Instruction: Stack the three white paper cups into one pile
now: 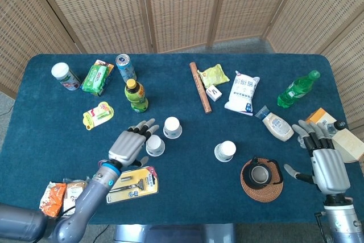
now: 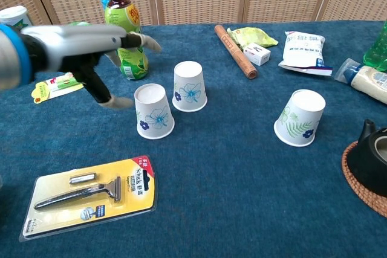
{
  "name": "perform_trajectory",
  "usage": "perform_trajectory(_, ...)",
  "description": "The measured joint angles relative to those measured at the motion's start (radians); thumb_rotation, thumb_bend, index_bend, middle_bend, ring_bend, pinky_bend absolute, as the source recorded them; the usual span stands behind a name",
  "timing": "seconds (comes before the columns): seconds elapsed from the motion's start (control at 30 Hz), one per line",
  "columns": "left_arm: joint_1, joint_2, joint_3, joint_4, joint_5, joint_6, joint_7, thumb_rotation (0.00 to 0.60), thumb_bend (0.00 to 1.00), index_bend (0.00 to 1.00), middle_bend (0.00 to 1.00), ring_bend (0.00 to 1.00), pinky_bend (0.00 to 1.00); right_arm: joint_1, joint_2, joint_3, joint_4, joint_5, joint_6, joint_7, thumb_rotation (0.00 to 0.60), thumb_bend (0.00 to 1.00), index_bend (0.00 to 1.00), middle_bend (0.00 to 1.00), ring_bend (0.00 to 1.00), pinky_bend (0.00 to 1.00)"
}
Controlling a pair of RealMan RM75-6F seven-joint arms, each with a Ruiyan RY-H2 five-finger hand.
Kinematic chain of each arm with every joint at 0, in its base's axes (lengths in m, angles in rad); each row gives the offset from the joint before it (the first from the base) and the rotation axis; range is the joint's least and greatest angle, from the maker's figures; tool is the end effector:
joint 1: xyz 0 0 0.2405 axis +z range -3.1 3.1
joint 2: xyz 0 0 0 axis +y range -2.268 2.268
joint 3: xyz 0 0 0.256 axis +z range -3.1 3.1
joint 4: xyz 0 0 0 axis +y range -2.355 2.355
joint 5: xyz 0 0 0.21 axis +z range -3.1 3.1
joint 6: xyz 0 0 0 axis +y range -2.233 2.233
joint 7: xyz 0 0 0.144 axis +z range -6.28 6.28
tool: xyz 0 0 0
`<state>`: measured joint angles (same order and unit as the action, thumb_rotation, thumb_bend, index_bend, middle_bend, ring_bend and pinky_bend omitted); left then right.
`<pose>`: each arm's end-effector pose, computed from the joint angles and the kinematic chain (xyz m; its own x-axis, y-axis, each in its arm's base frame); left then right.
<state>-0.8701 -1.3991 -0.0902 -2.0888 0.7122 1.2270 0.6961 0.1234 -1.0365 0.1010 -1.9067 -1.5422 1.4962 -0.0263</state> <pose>-0.0809 0.2712 0.0152 0.4308 0.3969 0.8105 0.8880 -0.3465 -0.3023 -0.2378 -0.1947 0.1686 0.2173 0.0480 0.9749 -0.9672 -0.1242 0.2217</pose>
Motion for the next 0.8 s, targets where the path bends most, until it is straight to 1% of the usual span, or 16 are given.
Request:
perform_trajectory(0.13,0.056,0.086,0.051,-0.063,0.132,0.020,-0.043,0.600,0.37,0.00,0.00,0.00,0.17,0.000,-0.003,-0.004,-0.005,-0.005,-0.001,-0.012,0.600,0.19,0.13,0.00,0.00,0.00)
perform_trajectory(0.27,0.131,0.202,0.121,-0.125,0.279,0.048,-0.101,0.600,0.37,0.00,0.00,0.00,0.17,0.001,-0.006,-0.006,-0.006,-0.005,-0.005,-0.025,0.600,0.19,0.13,0.00,0.00,0.00)
perform_trajectory(0.4,0.201,0.297,0.186,-0.154,0.423,0.067,-0.176,0.600,0.37,0.00,0.00,0.00,0.17,0.004,-0.010,-0.006,-0.006,-0.002,-0.010,-0.037,0.600,0.19,0.13,0.00,0.00,0.00)
perform_trajectory(0.53,0.280,0.376,0.246,-0.153,0.586,0.101,-0.277,0.600,0.37,0.00,0.00,0.00,0.16,0.006,-0.016,-0.007,-0.006,0.001,-0.015,-0.055,0.600,0.19,0.13,0.00,0.00,0.00)
perform_trajectory(0.67,0.385,0.455,0.314,-0.124,0.765,0.165,-0.416,0.600,0.37,0.01,0.00,0.00,0.16,0.007,-0.024,-0.011,-0.008,0.001,-0.021,-0.081,0.600,0.19,0.13,0.00,0.00,0.00)
perform_trajectory(0.73,0.434,0.487,0.343,-0.103,0.829,0.197,-0.478,0.600,0.37,0.02,0.00,0.00,0.16,0.009,-0.030,-0.013,-0.009,-0.001,-0.023,-0.100,0.600,0.19,0.13,0.00,0.00,0.00)
perform_trajectory(0.77,0.475,0.512,0.363,-0.081,0.874,0.223,-0.524,0.600,0.37,0.03,0.00,0.00,0.16,0.009,-0.033,-0.014,-0.010,-0.002,-0.023,-0.109,0.600,0.19,0.13,0.00,0.00,0.00)
perform_trajectory(0.8,0.489,0.520,0.370,-0.071,0.890,0.233,-0.540,0.600,0.37,0.03,0.00,0.00,0.16,0.010,-0.037,-0.015,-0.011,-0.003,-0.025,-0.119,0.600,0.19,0.13,0.00,0.00,0.00)
